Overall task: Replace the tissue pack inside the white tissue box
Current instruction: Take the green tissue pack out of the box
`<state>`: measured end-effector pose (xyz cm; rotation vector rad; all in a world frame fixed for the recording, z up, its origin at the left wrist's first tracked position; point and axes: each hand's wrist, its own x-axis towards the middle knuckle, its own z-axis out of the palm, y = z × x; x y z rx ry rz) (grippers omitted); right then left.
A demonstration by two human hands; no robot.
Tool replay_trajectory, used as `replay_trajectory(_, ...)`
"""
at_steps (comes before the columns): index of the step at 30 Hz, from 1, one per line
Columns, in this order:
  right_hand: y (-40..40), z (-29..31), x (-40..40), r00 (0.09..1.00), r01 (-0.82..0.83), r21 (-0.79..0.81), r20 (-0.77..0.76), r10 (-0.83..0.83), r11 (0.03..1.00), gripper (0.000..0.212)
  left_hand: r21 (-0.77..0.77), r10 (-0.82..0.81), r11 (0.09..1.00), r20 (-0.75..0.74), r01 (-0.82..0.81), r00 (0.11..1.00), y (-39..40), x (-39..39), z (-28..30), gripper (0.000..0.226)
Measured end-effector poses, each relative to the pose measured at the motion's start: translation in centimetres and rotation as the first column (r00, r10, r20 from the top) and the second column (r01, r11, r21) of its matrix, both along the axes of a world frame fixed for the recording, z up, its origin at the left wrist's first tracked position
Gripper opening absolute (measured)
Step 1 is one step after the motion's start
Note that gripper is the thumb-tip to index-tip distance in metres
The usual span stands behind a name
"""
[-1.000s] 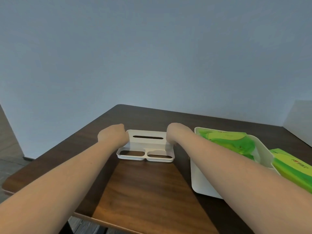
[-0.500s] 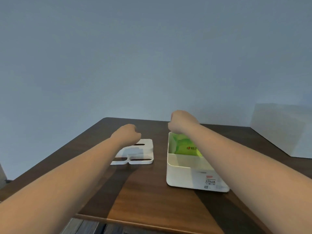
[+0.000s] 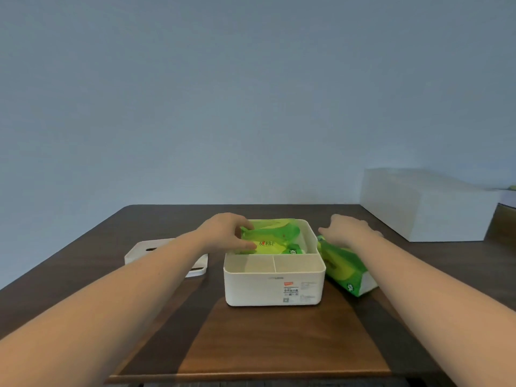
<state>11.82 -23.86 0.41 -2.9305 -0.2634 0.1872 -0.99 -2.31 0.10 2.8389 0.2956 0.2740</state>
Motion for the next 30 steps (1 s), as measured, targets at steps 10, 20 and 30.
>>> replay_trajectory(10, -1.3, -3.6, 2.3, 0.988, -0.105, -0.111, -0.129, 0.09, 0.988, 0.138, -0.271, 0.137, 0.961, 0.277, -0.06, 0.951, -1.0, 1.5, 0.9, 0.019)
replay_trajectory(20, -1.9, -2.9, 1.6, 0.995, -0.082, -0.058, -0.067, 0.078, 0.995, 0.102, -0.576, 0.336, 0.817, 0.456, -0.014, 0.824, 0.3, 3.3, 2.6, 0.011)
replay_trajectory(30, -2.4, -1.1, 3.8, 0.977, -0.051, 0.258, 0.214, -0.006, 0.965, 0.096, -0.335, 0.491, 0.868, 0.458, -0.367, 0.741, 3.7, 5.0, 2.1, 0.029)
